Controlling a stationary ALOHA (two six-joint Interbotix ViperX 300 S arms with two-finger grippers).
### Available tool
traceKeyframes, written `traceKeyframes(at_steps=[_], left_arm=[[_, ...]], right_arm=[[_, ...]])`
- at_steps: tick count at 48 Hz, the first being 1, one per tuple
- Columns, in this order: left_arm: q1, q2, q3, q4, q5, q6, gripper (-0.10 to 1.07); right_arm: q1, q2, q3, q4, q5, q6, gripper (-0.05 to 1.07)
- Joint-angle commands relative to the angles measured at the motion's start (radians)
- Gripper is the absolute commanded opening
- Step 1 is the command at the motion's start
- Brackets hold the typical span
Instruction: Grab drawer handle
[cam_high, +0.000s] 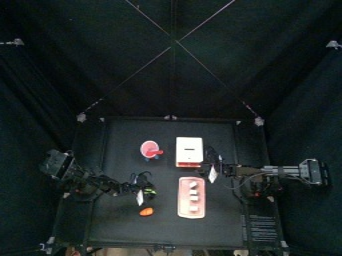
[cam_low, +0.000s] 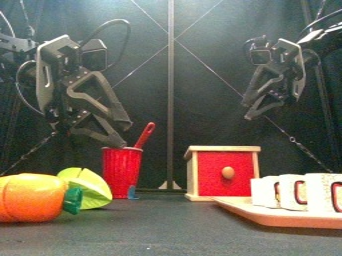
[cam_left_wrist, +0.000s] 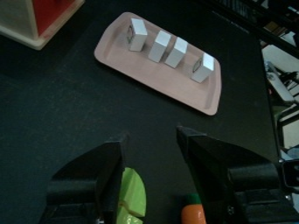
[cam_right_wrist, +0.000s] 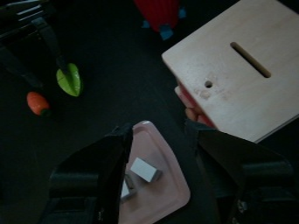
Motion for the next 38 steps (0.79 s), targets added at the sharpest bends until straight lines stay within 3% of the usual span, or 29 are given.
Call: traceKeyframes(at_steps=[1,10,24,38], left_arm=[[-0.002,0.003,-0.037,0.002,-0.012,0.003,0.84],[0.02,0.003,-0.061,0.005,-0.021,0.011,0.84],[0.172,0.002,-0.156,0.017,-0.143,0.011,0.82],[0.304,0.054,-0.279,0.044,-0.147,0.005,0.61]], right_arm=[[0.0,0.015,0.002,0.026,-0.035,-0.003,0.86],[0.005,0.048,0.017,0.025,-0.046,-0.006,0.86],[0.04,0.103,0.032,0.095,-0.051,-0.002,0.86],[0.06,0.13,0.043,0.143,-0.041,-0.003,0.86]])
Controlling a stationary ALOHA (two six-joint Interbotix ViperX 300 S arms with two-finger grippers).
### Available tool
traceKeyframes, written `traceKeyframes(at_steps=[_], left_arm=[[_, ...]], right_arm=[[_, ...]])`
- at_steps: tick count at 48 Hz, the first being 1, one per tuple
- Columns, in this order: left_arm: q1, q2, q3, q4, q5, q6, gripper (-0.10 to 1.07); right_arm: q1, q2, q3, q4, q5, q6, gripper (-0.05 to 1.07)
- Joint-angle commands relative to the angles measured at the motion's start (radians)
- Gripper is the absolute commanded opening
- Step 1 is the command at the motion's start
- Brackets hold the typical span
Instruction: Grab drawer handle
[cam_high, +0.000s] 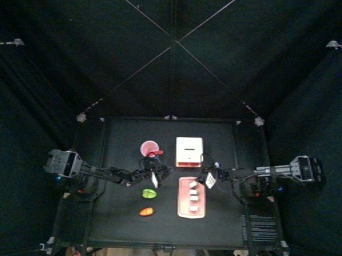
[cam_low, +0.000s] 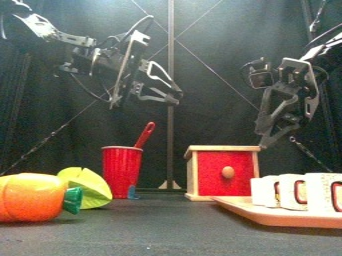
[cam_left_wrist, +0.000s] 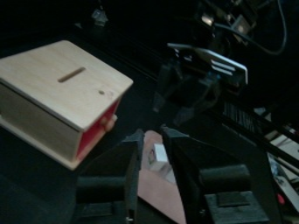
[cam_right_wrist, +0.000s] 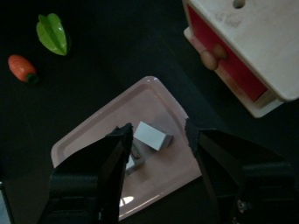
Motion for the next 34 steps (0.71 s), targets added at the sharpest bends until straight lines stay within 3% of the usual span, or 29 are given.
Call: traceKeyframes(at_steps=[1,12,24,34], left_arm=[[0.046,0.017,-0.058,0.006,-0.006,0.0,0.6],[0.153,0.092,-0.158,-0.017,0.026,-0.002,0.56],[0.259,0.163,-0.31,-0.025,0.299,0.006,0.56],[0.314,0.199,-0.353,0.072,0.391,0.006,0.56]], right_arm=[[-0.003,-0.002,-0.008,0.002,-0.003,0.002,0.86],[-0.015,-0.026,-0.003,0.101,-0.026,0.005,0.86],[-0.067,-0.075,0.018,0.21,-0.126,0.005,0.86],[-0.123,-0.1,0.012,0.273,-0.155,0.005,0.86]])
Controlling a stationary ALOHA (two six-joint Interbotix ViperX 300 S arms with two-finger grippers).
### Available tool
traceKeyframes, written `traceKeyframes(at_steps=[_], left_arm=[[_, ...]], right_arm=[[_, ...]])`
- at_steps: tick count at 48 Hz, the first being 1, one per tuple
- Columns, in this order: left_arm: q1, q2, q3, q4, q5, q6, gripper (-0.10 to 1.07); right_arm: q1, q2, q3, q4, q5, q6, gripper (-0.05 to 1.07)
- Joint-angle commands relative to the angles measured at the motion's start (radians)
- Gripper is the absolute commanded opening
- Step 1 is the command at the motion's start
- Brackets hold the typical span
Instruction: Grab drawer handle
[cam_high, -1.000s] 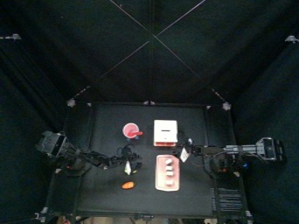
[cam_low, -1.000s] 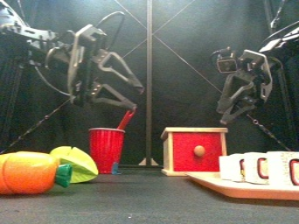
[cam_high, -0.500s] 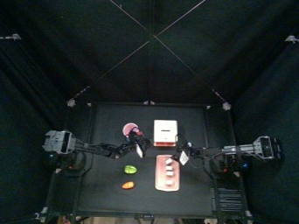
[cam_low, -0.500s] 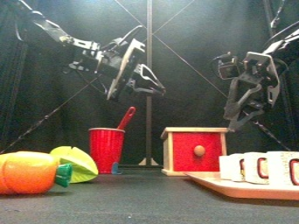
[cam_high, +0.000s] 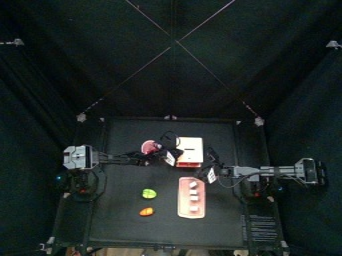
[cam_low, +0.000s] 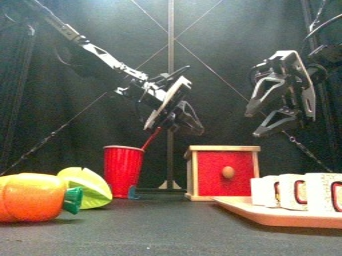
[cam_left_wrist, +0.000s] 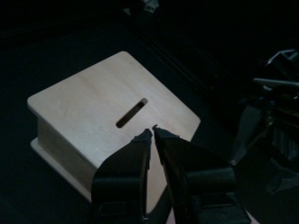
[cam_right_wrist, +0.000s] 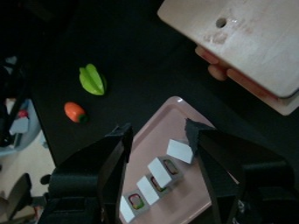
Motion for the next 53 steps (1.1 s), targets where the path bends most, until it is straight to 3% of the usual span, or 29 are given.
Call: traceKeyframes(at_steps=[1,7,15,23,31,36,53], left_arm=[[0.018,-0.002,-0.035,0.046,0.014,0.002,0.56],[0.021,0.0,-0.037,0.1,0.015,-0.003,0.56],[0.017,-0.008,-0.057,0.1,0.041,-0.003,0.56],[0.017,-0.037,-0.086,0.135,0.14,0.008,0.56],[0.015,-0.04,-0.143,0.299,0.259,0.031,0.56],[0.02,-0.026,-0.176,0.354,0.285,0.032,0.56],[0.098,0.084,-0.252,0.353,0.339,0.031,0.56]], right_arm=[[-0.034,-0.023,-0.025,0.023,-0.005,-0.002,0.86],[-0.052,-0.028,-0.057,0.049,0.075,-0.002,0.86],[-0.048,-0.037,-0.097,0.048,0.186,-0.002,0.86],[-0.041,-0.1,-0.097,0.043,0.187,-0.002,0.86],[-0.044,-0.172,-0.058,0.058,0.189,-0.002,0.86],[-0.044,-0.195,-0.026,0.072,0.187,-0.002,0.86],[-0.044,-0.106,0.017,0.109,0.104,-0.002,0.86]])
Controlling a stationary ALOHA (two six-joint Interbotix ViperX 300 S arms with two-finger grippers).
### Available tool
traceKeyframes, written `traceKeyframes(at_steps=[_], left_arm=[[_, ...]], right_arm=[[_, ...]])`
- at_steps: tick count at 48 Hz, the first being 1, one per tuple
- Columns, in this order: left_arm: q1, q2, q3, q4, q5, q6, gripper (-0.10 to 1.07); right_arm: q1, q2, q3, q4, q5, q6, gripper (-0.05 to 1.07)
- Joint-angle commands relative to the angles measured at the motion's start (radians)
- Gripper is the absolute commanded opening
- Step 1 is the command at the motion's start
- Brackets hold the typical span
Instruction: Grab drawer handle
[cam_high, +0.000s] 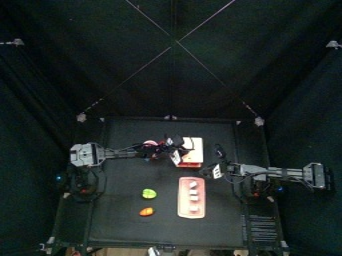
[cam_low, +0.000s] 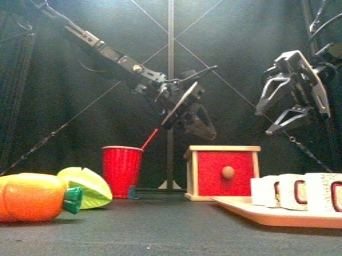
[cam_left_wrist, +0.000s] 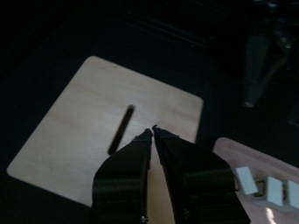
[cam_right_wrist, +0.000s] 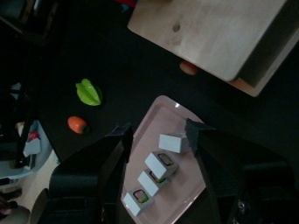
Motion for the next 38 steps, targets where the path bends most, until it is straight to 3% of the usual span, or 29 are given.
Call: traceKeyframes(at_steps=[1,15,20,25,29,38], left_arm=[[0.037,0.012,-0.052,-0.008,0.017,0.0,0.56],[0.071,0.057,-0.121,0.011,0.193,-0.002,0.56],[0.075,0.075,-0.129,0.021,0.204,-0.002,0.56],[0.078,0.081,-0.13,0.021,0.206,-0.002,0.56],[0.08,0.081,-0.13,0.021,0.202,-0.002,0.56],[0.081,0.081,-0.13,0.021,0.202,0.0,0.56]], right_arm=[[-0.002,0.02,-0.018,0.008,-0.026,-0.002,0.86],[0.0,0.054,-0.058,-0.023,-0.006,-0.002,0.86],[0.0,0.021,-0.115,-0.048,0.127,-0.003,0.86],[0.0,0.003,-0.195,-0.077,0.373,-0.002,0.86],[0.003,0.003,-0.239,-0.097,0.5,0.0,0.86],[0.012,0.04,-0.225,-0.112,0.408,0.04,0.86]])
